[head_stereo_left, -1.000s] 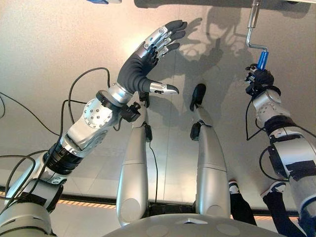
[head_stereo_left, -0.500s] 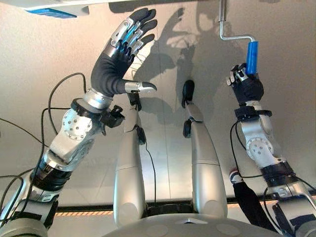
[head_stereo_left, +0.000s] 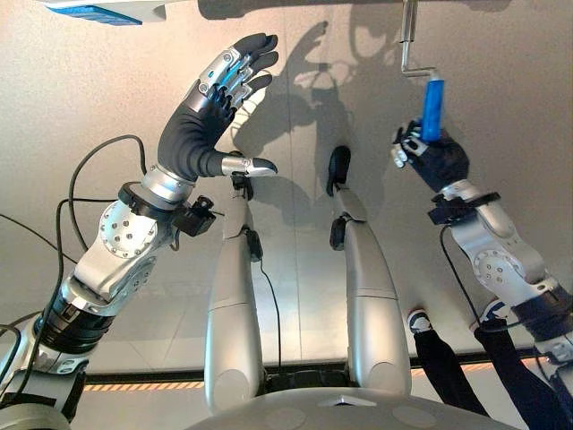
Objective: Raise the hospital bed
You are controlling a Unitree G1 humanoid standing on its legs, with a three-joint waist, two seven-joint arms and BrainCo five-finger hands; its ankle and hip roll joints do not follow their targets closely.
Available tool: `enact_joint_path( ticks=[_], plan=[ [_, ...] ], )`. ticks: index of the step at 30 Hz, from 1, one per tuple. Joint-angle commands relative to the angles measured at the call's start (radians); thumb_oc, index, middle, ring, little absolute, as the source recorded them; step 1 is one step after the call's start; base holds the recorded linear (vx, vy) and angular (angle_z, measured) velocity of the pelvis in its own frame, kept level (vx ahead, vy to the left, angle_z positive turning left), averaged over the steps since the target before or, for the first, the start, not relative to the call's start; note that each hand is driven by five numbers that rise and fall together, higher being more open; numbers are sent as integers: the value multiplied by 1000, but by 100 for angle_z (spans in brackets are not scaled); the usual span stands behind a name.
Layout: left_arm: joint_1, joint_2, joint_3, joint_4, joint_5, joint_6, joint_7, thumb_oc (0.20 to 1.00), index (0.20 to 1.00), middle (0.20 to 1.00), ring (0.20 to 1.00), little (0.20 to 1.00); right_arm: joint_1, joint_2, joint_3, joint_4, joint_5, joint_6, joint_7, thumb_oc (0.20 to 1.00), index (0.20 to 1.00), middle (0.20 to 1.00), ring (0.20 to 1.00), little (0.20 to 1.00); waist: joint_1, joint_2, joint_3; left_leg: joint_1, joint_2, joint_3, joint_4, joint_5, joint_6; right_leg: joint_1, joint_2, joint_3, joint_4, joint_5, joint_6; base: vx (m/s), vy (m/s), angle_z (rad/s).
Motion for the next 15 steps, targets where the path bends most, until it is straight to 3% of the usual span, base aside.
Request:
enact_joint_path(
  ticks=[1,9,15],
  plan=[
    [7,33,-8,-90,35,-60,-12,1000,1000,1000,1000,1000,-131,-1,14,-156,-3,-63,94,200,200,200,200,200,31,-42,-21,61,-9,6,52,-100,4,98,7,-25,-35,3,92,16,10,7],
    [47,62,-12,-112,27,-54,-25,1000,1000,1000,1000,1000,-327,-191,165,-99,-27,0,107,200,200,200,200,200,71,-68,-21,98,-12,-20,17,-86,-2,153,-7,-60,-61,8,101,19,21,9],
    [27,74,-38,-119,42,-60,-21,1000,1000,1000,1000,1000,-377,-198,250,-90,-28,22,119,200,200,200,200,200,90,-63,-21,95,-23,-36,15,-86,5,169,-17,-80,-66,5,101,15,22,9]
  ],
)
